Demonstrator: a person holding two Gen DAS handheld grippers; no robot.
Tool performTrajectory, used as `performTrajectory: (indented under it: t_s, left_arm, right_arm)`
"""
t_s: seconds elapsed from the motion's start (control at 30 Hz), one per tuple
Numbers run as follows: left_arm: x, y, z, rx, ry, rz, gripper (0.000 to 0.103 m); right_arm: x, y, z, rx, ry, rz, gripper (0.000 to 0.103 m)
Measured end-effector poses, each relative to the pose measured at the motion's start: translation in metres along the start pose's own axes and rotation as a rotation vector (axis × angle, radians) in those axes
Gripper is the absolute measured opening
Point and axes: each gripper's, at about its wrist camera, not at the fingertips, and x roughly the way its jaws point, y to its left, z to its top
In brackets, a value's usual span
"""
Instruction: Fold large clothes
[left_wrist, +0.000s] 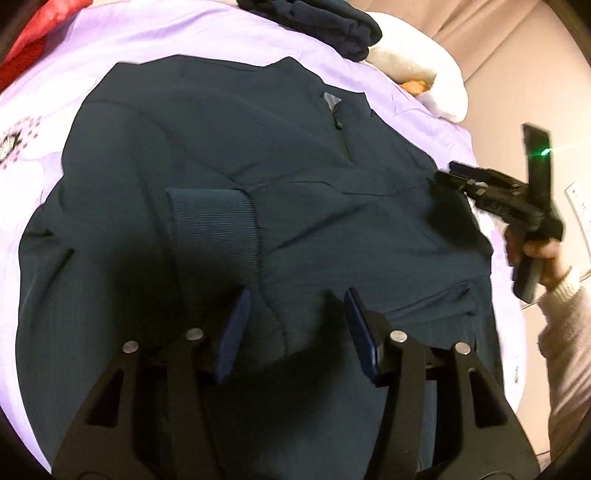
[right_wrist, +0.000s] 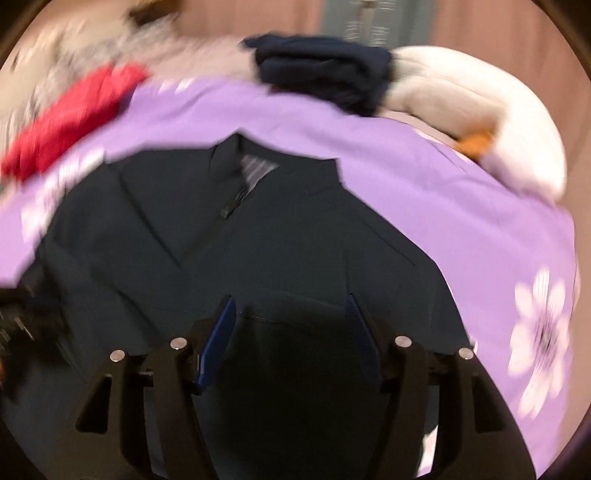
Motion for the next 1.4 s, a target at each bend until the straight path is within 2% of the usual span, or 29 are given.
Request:
performTrajectory:
  t_s: [0.07,0.17,0.2,0.23,0.27,0.3,0.33,0.43,0.5,0.57,0.6,0.67,0.73,0.77,0.87,0.97,1.0,1.07,1.2,1.23,1.27,1.3,1.4]
  left_arm:
    - [0.0,0.005,0.001,-0.024,0.0,-0.021,0.054]
    - [0.001,0.006,0.002,-0.035,-0.004,-0.023,0.054]
    - [0.001,0.006,0.002,-0.035,-0.006,-0.022,0.054]
    - [0.001,0.006,0.001,-0.035,-0.008,-0.024,0.054]
    - [0.001,0.006,0.001,-0.035,-0.009,-0.026,0.054]
    - [0.0,0.007,0.0,-0.036,-0.01,-0.032,0.054]
    - [0.001,0.007,0.001,-0.037,-0.011,-0.035,0.054]
    - [0.002,0.008,0.001,-0.039,-0.012,-0.035,0.054]
    - [0.002,0.007,0.001,-0.034,-0.009,-0.021,0.054]
    - [0.002,0.006,0.001,-0.026,-0.004,-0.014,0.054]
    - [0.001,0.006,0.002,-0.026,-0.002,-0.011,0.054]
    - [-0.002,0.004,0.004,-0.026,0.002,0.009,0.054]
    - [-0.01,-0.005,0.008,-0.003,-0.016,0.029,0.061]
    - [-0.013,-0.009,0.009,0.002,-0.029,0.028,0.063]
    - [-0.013,-0.025,0.015,0.052,-0.055,0.04,0.069]
    - [0.004,-0.023,0.019,0.057,-0.018,0.109,0.069]
    - [0.01,-0.017,0.018,0.045,0.0,0.127,0.068]
    - [0.006,-0.012,0.015,0.05,-0.014,0.11,0.068]
    - [-0.005,0.0,0.011,0.027,-0.002,0.124,0.068]
    - [-0.008,0.003,0.011,0.014,0.0,0.126,0.072]
    - [-0.013,0.008,0.01,-0.009,0.003,0.186,0.077]
    - [-0.017,0.012,0.009,-0.025,0.0,0.21,0.081]
    - [-0.046,0.031,-0.001,-0.102,-0.037,0.173,0.081]
  right_arm:
    - [0.013,0.007,0.001,-0.062,0.04,0.032,0.065]
    - [0.03,0.013,-0.003,-0.127,0.094,0.012,0.067]
    - [0.038,0.014,-0.006,-0.141,0.133,0.025,0.055]
    - [0.043,0.015,-0.008,-0.158,0.156,0.026,0.021]
    - [0.043,0.017,-0.009,-0.177,0.15,0.011,0.015]
    - [0.039,0.022,-0.01,-0.213,0.109,-0.017,0.008]
    - [0.036,0.023,-0.009,-0.218,0.079,-0.036,0.006]
    - [0.028,0.022,0.001,-0.171,-0.022,-0.13,0.006]
    - [0.035,0.026,0.003,-0.134,-0.018,-0.154,0.007]
    - [0.049,0.026,0.0,-0.108,0.058,-0.129,0.016]
    - [0.045,0.025,-0.004,-0.088,0.053,-0.1,0.019]
    - [0.026,0.016,-0.008,-0.017,-0.009,-0.025,0.026]
    - [-0.001,-0.007,-0.018,0.109,-0.078,0.061,0.034]
    - [-0.012,-0.018,-0.026,0.149,-0.089,0.081,0.034]
    - [-0.02,-0.022,-0.05,0.128,-0.036,0.028,0.034]
    - [-0.02,-0.023,-0.089,0.088,0.076,-0.029,0.034]
    - [-0.023,-0.02,-0.102,0.083,0.086,-0.038,0.034]
    - [-0.033,-0.021,-0.127,0.112,0.087,-0.024,0.034]
    - [-0.048,-0.03,-0.152,0.158,0.078,-0.027,0.035]
    - [-0.052,-0.034,-0.155,0.191,0.084,-0.037,0.035]
    - [-0.055,-0.035,-0.156,0.211,0.083,-0.037,0.035]
    - [-0.064,-0.036,-0.157,0.237,0.073,-0.045,0.035]
    - [-0.086,-0.035,-0.156,0.25,0.012,-0.076,0.037]
